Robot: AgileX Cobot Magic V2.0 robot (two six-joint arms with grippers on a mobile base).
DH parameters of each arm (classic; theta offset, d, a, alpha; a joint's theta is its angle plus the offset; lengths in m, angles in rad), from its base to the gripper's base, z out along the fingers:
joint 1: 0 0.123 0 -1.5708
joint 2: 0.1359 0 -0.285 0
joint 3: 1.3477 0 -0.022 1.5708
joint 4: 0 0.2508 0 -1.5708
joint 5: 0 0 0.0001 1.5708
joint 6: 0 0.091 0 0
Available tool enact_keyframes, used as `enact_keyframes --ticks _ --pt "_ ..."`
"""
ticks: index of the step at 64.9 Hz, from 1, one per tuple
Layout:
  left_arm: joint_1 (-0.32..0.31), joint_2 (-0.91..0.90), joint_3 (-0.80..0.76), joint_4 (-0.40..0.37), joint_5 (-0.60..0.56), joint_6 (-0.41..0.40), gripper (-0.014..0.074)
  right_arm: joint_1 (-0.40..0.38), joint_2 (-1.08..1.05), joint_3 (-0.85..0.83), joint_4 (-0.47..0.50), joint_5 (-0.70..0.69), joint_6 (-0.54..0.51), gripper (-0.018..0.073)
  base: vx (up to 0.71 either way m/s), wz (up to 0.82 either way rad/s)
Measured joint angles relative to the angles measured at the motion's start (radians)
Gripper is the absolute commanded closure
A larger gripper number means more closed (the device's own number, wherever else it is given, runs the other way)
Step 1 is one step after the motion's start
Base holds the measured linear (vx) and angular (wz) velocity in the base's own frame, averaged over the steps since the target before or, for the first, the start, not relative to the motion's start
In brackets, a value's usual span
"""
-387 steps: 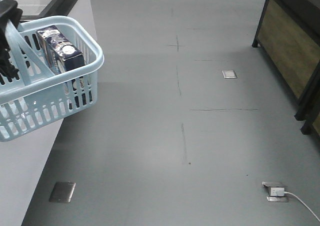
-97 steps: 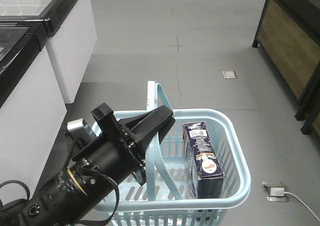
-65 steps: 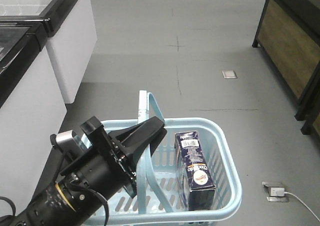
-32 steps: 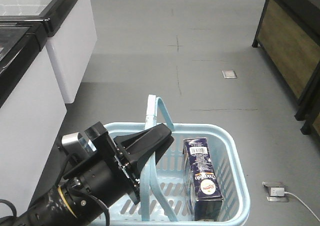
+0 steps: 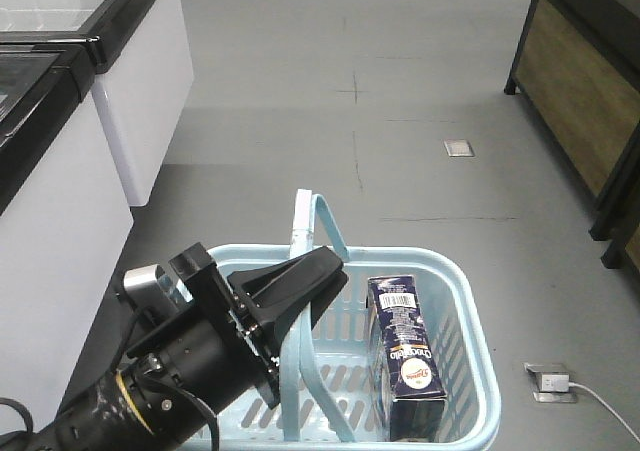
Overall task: Left arm holds basket, right arm returns cookies
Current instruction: 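Hold the basket raised in front of the robot with the left gripper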
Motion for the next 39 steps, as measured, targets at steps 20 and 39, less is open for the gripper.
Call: enact_keyframes --ticks 20,39 --pt "0.000 0.000 0.000 0.000 0.000 0.000 0.0599 0.000 0.000 0.000 0.000 0.000 0.000 0.0566 0.00 0.00" --pt "0.000 0.000 0.000 0.004 0.000 0.000 0.0599 0.000 0.000 0.000 0.000 0.000 0.000 0.0566 0.00 0.00"
